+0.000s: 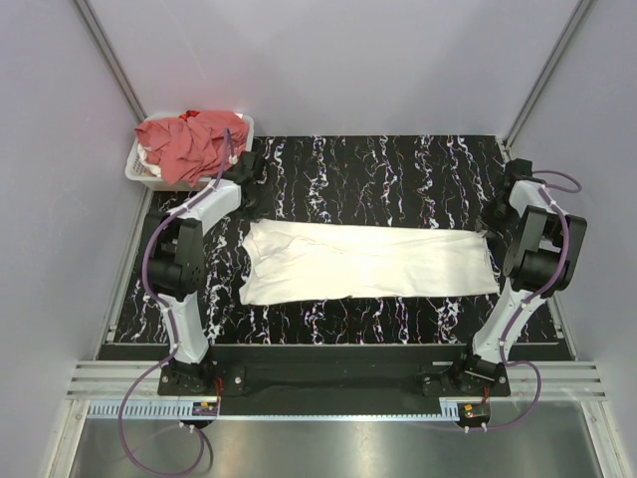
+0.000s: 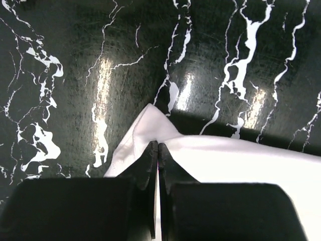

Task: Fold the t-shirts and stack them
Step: Fold the tshirt

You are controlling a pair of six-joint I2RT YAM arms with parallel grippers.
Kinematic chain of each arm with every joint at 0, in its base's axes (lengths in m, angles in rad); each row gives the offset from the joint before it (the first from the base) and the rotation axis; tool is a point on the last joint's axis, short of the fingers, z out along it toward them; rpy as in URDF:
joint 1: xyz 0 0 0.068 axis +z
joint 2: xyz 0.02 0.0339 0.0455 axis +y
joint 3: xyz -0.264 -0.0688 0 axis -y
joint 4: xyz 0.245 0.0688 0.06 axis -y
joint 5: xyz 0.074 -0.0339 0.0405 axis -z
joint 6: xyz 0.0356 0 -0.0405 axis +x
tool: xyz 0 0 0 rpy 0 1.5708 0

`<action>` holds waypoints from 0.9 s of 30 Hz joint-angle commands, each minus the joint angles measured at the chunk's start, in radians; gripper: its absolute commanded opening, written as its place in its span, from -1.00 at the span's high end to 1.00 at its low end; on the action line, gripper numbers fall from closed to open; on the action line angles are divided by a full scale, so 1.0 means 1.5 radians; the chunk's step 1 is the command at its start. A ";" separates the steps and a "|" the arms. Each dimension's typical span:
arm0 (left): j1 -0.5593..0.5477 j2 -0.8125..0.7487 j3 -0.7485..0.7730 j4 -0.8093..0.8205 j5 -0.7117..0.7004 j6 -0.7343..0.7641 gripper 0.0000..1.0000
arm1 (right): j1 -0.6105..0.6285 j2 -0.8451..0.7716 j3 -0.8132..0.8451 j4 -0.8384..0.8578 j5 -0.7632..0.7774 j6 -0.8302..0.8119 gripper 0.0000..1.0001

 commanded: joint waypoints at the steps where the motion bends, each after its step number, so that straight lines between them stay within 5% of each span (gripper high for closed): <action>1: 0.004 -0.002 0.066 0.004 -0.010 0.034 0.91 | 0.000 -0.052 0.014 0.001 0.012 0.001 0.33; 2: -0.002 0.003 0.080 -0.011 -0.009 0.044 0.69 | 0.000 -0.055 0.012 0.000 -0.007 0.002 -0.13; 5: -0.020 -0.007 0.115 -0.044 -0.029 0.049 0.26 | 0.003 -0.086 -0.005 -0.005 -0.013 0.004 -0.42; 9: -0.052 -0.095 0.054 -0.053 -0.055 0.020 0.03 | 0.025 -0.149 -0.051 -0.006 -0.006 0.009 -0.47; 14: -0.090 -0.156 -0.057 -0.046 -0.032 -0.050 0.00 | 0.079 -0.213 -0.132 -0.005 0.001 0.006 -0.47; 22: -0.121 -0.094 -0.128 0.024 0.035 -0.099 0.02 | 0.116 -0.192 -0.207 0.012 -0.038 0.011 -0.36; 27: -0.122 -0.009 -0.068 0.028 0.041 -0.094 0.04 | 0.158 -0.193 -0.262 0.018 -0.090 0.030 -0.26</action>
